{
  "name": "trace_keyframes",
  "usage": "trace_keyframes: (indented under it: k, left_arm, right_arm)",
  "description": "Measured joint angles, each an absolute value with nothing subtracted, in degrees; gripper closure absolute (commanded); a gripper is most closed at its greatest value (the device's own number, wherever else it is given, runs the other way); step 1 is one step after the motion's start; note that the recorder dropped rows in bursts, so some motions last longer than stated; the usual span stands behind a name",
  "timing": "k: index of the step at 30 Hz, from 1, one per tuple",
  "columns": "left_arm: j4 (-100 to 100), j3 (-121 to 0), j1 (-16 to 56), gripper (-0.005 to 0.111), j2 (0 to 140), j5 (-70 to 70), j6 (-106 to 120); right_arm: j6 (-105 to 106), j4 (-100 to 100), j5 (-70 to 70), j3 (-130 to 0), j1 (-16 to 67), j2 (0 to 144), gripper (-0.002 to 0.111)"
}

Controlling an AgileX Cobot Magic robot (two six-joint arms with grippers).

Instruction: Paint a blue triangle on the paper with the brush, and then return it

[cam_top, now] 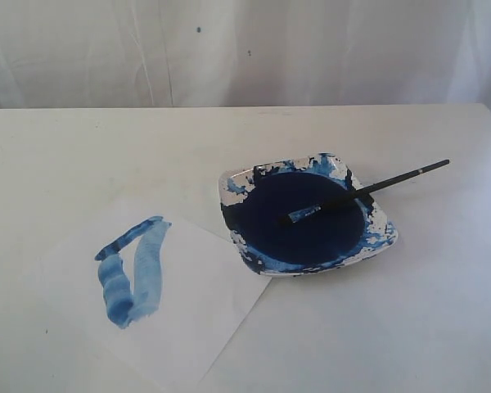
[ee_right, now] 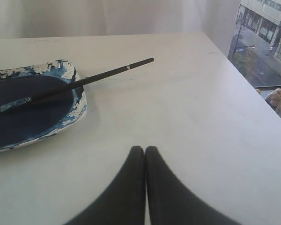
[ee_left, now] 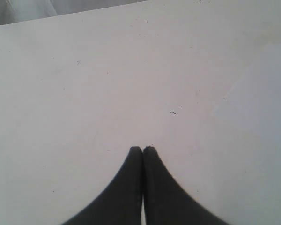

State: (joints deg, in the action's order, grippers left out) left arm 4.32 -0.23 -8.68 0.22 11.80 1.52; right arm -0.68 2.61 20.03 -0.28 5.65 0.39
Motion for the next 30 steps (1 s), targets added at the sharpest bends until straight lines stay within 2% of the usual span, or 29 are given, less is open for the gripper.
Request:
trace_keyframes:
  k: [6,17,30]
  left_arm:
    - [4.3,-0.2,-8.1,0.107,0.2,11.8,1.5]
    - [4.3,-0.2,4.0,0.107,0.2,11.8,1.5]
    - [4.3,-0.2,4.9,0.107,0.2,11.8,1.5]
  right_arm:
    - [-0.6,2.6,20.0,-0.3,5.7,0.4,0.108]
    - [-0.5,2.6,20.0,-0.3,5.7,0.4,0.108]
    - [-0.5,2.6,20.0,-0.3,5.7,0.4,0.108]
